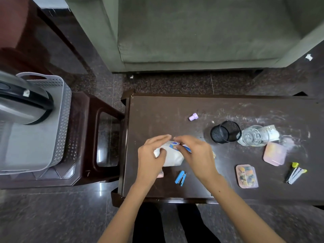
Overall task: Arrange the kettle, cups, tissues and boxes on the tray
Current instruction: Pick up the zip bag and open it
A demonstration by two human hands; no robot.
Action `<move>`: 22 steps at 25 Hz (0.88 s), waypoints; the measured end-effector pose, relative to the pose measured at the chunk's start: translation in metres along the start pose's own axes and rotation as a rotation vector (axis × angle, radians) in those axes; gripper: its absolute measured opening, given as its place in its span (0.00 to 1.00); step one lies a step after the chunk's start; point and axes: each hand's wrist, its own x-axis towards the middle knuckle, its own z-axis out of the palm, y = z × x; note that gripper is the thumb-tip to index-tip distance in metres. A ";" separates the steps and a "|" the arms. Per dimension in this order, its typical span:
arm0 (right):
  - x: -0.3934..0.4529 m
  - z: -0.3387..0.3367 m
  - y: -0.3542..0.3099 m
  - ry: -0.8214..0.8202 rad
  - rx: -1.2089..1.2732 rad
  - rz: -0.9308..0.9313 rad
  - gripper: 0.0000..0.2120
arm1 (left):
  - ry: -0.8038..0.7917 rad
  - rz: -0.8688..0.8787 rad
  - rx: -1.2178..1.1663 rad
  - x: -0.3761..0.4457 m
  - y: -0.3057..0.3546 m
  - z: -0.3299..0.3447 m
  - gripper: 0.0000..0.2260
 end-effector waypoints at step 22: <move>0.008 -0.004 0.035 -0.052 -0.315 0.078 0.07 | 0.214 -0.124 -0.121 0.027 -0.035 -0.052 0.05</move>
